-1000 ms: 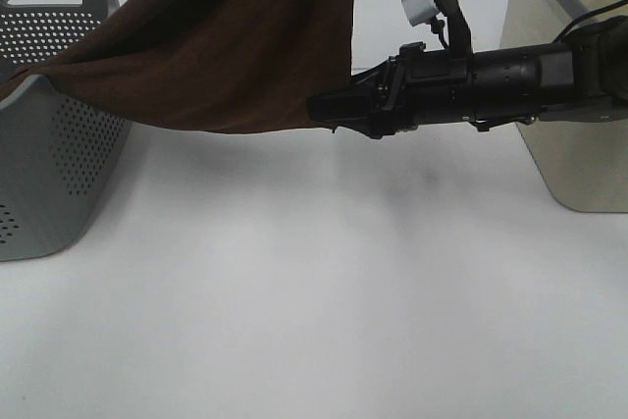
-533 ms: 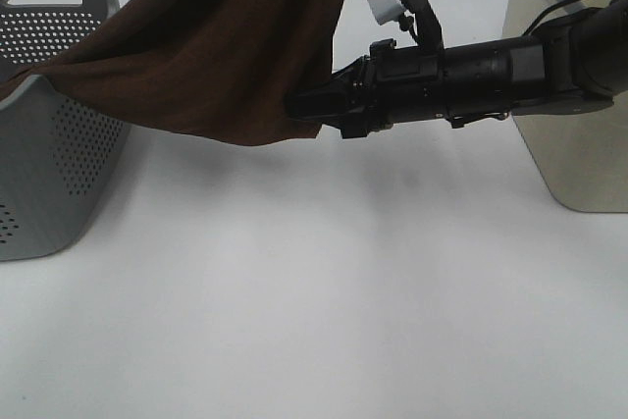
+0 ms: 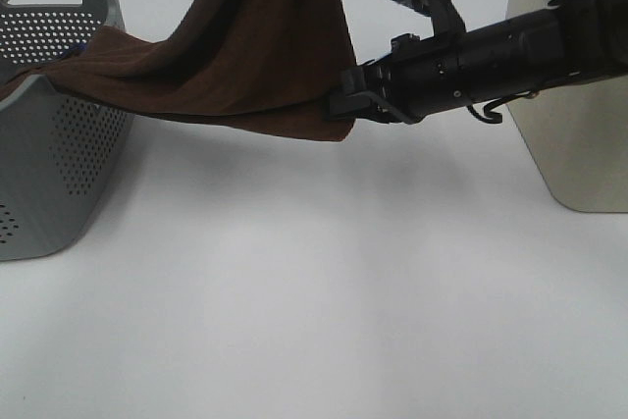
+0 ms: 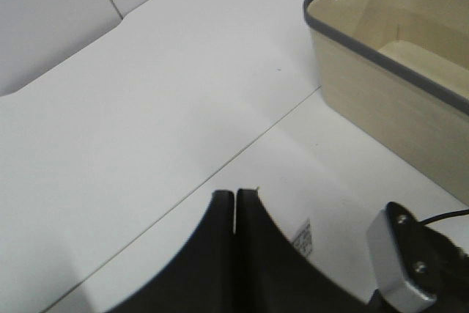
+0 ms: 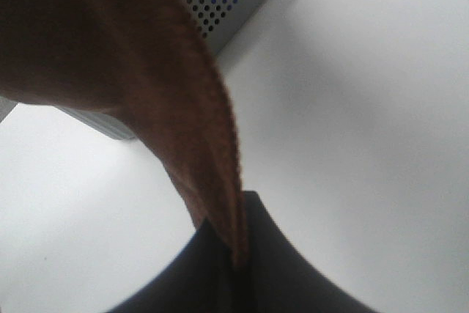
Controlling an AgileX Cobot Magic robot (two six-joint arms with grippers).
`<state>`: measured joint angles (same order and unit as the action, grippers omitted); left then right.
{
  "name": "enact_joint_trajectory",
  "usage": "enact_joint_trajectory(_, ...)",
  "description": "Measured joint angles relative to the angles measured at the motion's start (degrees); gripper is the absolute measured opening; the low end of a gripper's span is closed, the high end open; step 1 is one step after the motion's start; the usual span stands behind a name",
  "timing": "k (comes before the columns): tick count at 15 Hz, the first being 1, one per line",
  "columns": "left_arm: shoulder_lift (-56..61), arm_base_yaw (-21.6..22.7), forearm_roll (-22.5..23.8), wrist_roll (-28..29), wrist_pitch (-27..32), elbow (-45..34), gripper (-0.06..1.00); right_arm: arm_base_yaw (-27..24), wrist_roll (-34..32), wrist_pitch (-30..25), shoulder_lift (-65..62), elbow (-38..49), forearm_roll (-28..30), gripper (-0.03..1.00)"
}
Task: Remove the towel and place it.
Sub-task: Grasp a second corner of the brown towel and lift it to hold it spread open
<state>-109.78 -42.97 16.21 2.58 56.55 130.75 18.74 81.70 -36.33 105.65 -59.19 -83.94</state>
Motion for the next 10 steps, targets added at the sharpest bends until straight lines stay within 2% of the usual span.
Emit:
enact_joint_trajectory(2,-1.66,0.74,1.72,2.98,3.09,0.00,0.00,0.00,-16.04,0.92,-5.04,-0.06,12.61,0.00)
enact_joint_trajectory(3,-2.98,1.32,1.72,3.38,4.76,0.00,0.00,0.00,-25.90,0.97,-7.73,-0.06,20.86,0.00)
enact_joint_trajectory(6,-7.73,3.44,-0.69,3.61,5.27,0.00,0.00,0.00,-52.20,-0.23,-16.21,-0.17,45.61,0.00)
enact_joint_trajectory(8,-9.74,4.35,-5.44,3.61,2.64,0.00,0.00,0.00,-66.06,-6.30,-20.11,-2.52,61.02,0.00)
enact_joint_trajectory(10,-10.08,4.35,-9.68,3.61,-2.86,0.11,0.00,0.00,-75.11,-17.02,-21.37,-8.54,73.05,0.00)
